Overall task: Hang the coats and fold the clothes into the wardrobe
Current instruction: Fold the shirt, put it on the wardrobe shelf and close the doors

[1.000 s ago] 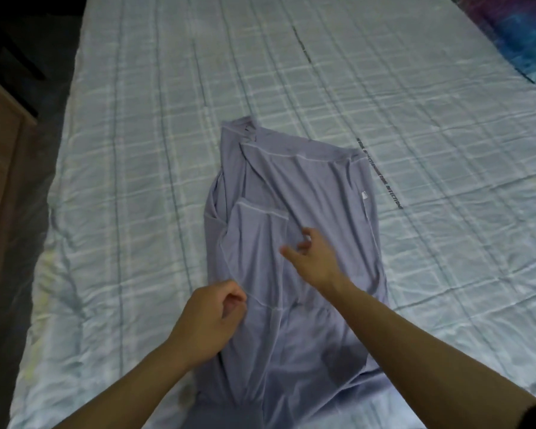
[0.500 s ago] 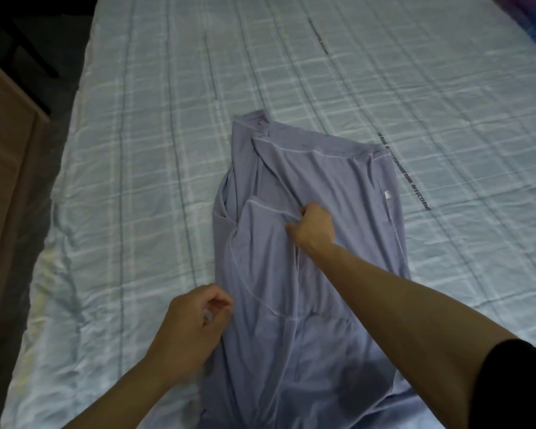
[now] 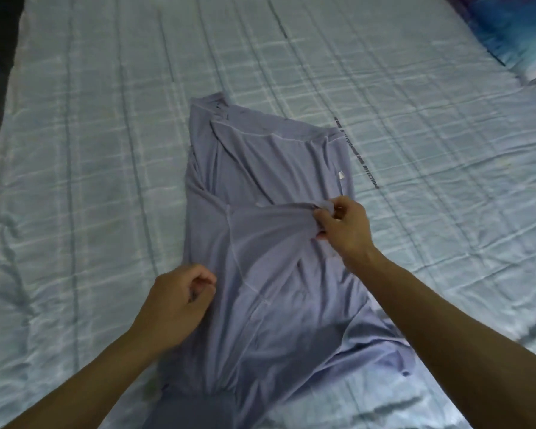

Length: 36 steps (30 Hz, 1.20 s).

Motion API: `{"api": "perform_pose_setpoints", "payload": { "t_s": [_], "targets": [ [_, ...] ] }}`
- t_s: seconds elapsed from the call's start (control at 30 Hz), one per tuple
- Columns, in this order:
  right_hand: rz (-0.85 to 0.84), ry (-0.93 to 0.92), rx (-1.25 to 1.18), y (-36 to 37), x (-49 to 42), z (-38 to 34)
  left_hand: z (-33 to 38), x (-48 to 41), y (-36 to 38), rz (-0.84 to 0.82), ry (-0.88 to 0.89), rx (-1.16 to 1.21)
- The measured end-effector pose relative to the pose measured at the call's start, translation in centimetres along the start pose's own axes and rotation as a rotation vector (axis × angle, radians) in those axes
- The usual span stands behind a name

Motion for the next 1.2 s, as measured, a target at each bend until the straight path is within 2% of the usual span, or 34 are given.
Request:
{"api": "perform_pose_setpoints", "payload": {
  "t_s": [0.17,0.33,0.43,0.53,0.7,0.87,1.0,1.2],
  "targets": [
    [0.185,0.017,-0.018,-6.9,3.0,2.6,1.6,0.3,4.3,-0.131,0.153,-0.190],
    [0.298,0.058,-0.058,-12.3,6.0,5.7,5.4,2.4,9.0,-0.186,0.279,-0.308],
    [0.306,0.132,-0.101,-14.1,7.4,7.8,7.4,4.5,12.6,-0.203,0.346,-0.393],
    [0.285,0.220,-0.104,-14.5,8.9,10.0,8.3,5.7,15.6,-0.206,0.415,-0.611],
    [0.222,0.289,-0.178,-14.1,10.6,12.3,7.3,6.1,17.8,-0.213,0.397,-0.747],
    [0.238,0.265,-0.256,-14.6,11.3,13.2,6.6,7.2,17.2,-0.203,0.378,-0.744],
    [0.272,0.246,-0.265,-15.9,11.1,13.4,5.4,8.6,13.8,-0.240,0.308,-0.757],
    [0.268,0.354,-0.128,-15.5,10.4,15.0,1.5,11.1,7.9,-0.461,0.364,-0.837]
  ]
}}
Point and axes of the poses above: each hand's wrist, its own x-axis away from the middle knuckle, its own y-axis out of the palm, z = x × y, the point moved 1 cm from there along -x, towards the middle knuckle, and after that the axes turned 6 degrees about x, right-handed, at the moved point
